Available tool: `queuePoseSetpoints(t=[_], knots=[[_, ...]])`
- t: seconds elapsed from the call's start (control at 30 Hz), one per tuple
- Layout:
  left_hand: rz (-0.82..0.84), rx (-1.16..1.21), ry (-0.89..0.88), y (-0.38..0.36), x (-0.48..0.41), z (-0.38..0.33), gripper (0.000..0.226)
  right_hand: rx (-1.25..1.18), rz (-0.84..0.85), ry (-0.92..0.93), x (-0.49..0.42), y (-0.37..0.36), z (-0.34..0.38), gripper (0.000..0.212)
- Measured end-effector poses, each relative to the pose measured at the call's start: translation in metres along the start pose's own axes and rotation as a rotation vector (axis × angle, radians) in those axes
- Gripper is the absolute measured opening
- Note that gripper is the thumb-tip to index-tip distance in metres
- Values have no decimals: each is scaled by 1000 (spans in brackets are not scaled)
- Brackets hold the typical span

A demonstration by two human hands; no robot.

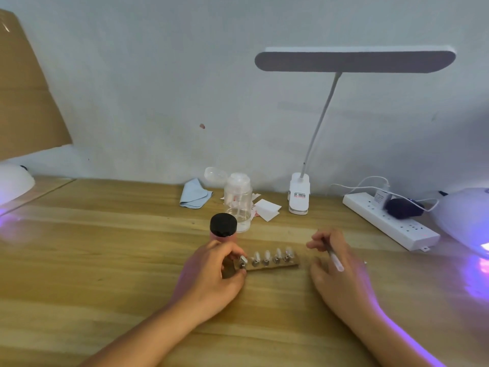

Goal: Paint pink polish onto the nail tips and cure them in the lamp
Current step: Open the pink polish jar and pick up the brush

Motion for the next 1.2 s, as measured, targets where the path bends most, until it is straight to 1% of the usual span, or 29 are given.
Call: queuePoseSetpoints(t=[0.13, 0.2, 0.37, 0.53, 0.63, 0.77, 0.83, 0.87, 0.93, 1.03, 1.1, 1.2], knots=[[-2, -8, -1, 1, 1, -1, 21, 139, 69, 5, -1, -4, 1, 30], [-5, -1, -11, 1, 1, -2, 22, 163, 90, -24, -1, -4, 1, 32], [-17, -2, -17, 2, 2, -2, 23, 12, 6, -62, -3, -1, -2, 41], [-5, 3, -14, 2, 1, 0, 22, -220, 25, -183, -8, -5, -7, 40], [-4, 4, -18, 1, 0, 1, 23, -265, 36, -125, -6, -4, -5, 43], [2, 12, -15, 1, 2, 0, 22, -110, 93, 46, 1, -7, -1, 48], [11, 14, -17, 1, 2, -2, 20, -85, 113, 68, 1, -8, -1, 50], [20, 23, -17, 2, 2, -3, 20, -120, 139, 50, 0, -9, -2, 50], [76, 93, -21, 3, 3, -8, 28, -254, 194, -14, -3, -9, -3, 49], [243, 188, -99, 2, 6, -15, 49, -389, 139, -76, -5, -7, -4, 45], [332, 199, -160, 2, 10, -20, 49, -415, 101, -86, -1, -3, -1, 40], [362, 191, -222, 4, 11, -24, 42, -371, 142, -66, 11, 2, 7, 28]])
Point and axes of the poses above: each hand's wrist, its own x-axis away from the middle knuckle, its own y-axis out of the back of the hand, z = x × y, the point moved 1 cm from there along -x, towards the middle knuckle, and after that the axes turned 5 degrees about -y, right-handed, at the moved point
